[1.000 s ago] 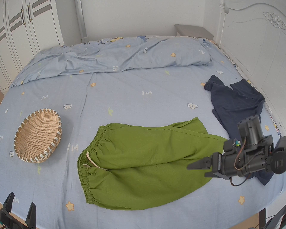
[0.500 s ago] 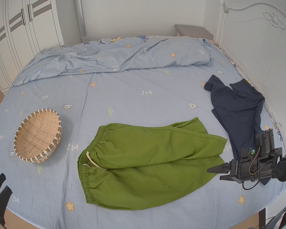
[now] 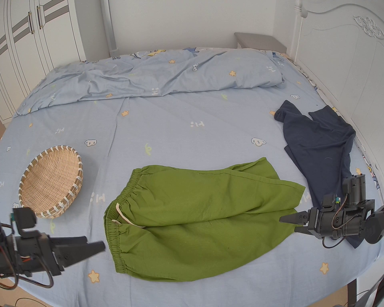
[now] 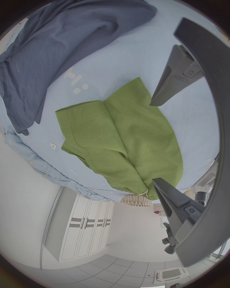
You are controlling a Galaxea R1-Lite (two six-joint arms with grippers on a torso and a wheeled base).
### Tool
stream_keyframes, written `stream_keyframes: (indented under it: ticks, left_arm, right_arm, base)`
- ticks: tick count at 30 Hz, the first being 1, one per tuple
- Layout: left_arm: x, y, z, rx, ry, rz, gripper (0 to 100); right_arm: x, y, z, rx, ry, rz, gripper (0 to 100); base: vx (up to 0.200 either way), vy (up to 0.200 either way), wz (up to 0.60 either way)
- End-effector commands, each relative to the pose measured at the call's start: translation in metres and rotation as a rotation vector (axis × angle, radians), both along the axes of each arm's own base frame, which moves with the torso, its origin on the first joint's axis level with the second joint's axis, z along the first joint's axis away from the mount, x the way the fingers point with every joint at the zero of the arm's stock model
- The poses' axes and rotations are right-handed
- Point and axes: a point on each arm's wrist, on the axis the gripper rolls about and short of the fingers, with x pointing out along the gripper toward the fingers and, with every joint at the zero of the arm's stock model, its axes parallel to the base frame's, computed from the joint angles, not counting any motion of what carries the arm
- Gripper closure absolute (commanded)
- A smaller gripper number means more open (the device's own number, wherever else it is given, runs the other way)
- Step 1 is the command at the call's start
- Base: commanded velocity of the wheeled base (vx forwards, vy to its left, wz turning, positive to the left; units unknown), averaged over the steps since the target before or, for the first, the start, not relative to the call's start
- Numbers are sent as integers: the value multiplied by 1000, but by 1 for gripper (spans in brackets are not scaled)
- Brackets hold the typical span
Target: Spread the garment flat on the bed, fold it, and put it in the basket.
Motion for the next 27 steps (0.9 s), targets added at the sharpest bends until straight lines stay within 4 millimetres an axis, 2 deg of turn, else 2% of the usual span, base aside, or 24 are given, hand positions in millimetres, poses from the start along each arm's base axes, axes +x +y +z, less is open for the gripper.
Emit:
stream_keyframes:
  ticks: [1,6,9,13,22,27]
  left_arm:
    - [48,7,-70,90,262,-137,0]
    - [60,29,-94,214,265,-134,0]
    - [57,35,-103,201,281,-183,0]
    - [64,43,-108,168,298,-166,0]
    - [81,44,-127,166,326,-188,0]
    - [84,34,-137,153,348,-252,0]
  right_arm:
    - [13,-8,-21,0,16,-27,0]
    - [13,-12,-25,-3,26,-42,0]
    - [12,-16,-26,-3,28,-56,0]
    - [13,-21,-24,0,22,-77,0]
    - [10,-32,-11,8,-29,-119,0]
    - [4,-32,0,13,-71,-118,0]
  base:
    - [0,0,0]
    - [0,0,0]
    - [0,0,0]
    - [0,0,0]
    - [0,0,0]
    - [0,0,0]
